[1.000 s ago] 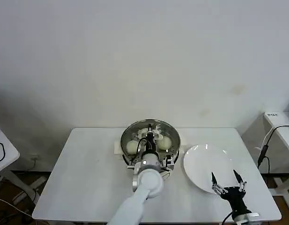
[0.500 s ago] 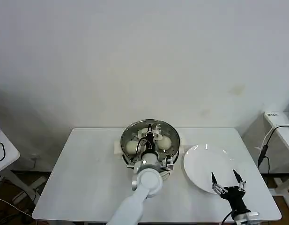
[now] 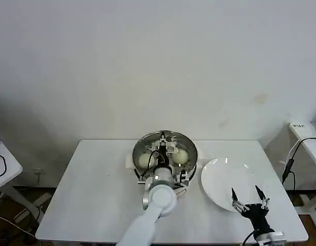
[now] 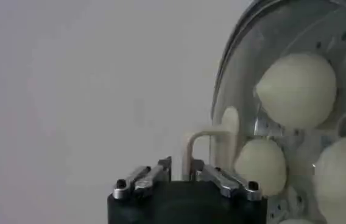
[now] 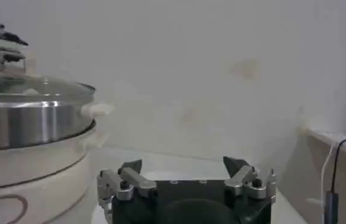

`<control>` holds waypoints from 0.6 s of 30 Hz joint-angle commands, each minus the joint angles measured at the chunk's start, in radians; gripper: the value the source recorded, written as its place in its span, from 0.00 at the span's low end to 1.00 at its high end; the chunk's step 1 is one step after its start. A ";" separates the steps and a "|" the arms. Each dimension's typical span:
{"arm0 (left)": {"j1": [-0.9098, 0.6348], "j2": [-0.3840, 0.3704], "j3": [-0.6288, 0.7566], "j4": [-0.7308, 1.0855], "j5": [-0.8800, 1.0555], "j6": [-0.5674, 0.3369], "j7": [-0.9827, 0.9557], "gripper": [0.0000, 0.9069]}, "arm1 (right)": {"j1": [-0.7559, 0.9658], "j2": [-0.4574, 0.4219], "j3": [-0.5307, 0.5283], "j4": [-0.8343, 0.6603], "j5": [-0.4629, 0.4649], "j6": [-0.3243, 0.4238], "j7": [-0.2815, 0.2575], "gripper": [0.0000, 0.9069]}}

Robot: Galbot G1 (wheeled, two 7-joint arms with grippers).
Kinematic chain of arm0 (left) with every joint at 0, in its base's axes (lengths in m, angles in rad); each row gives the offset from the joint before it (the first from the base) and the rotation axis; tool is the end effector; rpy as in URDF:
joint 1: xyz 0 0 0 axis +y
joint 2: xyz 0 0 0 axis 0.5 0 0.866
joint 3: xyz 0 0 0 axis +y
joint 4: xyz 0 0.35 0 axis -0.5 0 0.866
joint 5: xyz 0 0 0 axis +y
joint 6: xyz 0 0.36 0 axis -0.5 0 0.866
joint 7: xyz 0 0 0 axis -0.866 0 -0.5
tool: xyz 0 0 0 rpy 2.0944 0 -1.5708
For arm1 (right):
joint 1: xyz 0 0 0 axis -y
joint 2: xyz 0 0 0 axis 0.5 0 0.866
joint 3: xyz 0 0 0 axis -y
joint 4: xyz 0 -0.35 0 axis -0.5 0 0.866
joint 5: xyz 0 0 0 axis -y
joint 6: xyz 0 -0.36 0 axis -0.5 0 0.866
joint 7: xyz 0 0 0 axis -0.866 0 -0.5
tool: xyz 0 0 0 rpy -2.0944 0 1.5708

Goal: Take steamed baozi put them in steamer then cover it.

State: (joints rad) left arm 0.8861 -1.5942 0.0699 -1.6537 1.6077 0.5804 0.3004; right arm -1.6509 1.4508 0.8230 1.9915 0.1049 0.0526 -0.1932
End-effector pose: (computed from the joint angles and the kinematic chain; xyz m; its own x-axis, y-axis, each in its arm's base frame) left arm 0.3442 -0.2081 -0.2636 -0.9986 0.0199 0.0493 0.0500 0.0347 0.9981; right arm 0.1507 -0.1205 -0.3346 -0.9934 0.0217 0.1124 0.0057 0.9900 -0.1412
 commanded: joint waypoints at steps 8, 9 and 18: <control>0.085 0.038 0.017 -0.168 -0.044 -0.001 0.019 1.00 | -0.005 -0.025 0.027 -0.007 0.010 0.002 -0.001 1.00; 0.092 0.045 0.016 -0.177 -0.049 -0.002 0.025 1.00 | -0.006 -0.027 0.029 -0.007 0.010 0.001 -0.001 1.00; 0.157 0.074 0.003 -0.257 -0.086 -0.019 0.016 1.00 | -0.006 -0.032 0.028 -0.020 0.011 0.006 0.000 1.00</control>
State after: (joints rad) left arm 0.9798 -1.5422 0.0759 -1.8071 1.5520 0.5699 0.3198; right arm -1.6582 1.4255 0.8449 1.9796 0.1131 0.0558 -0.1943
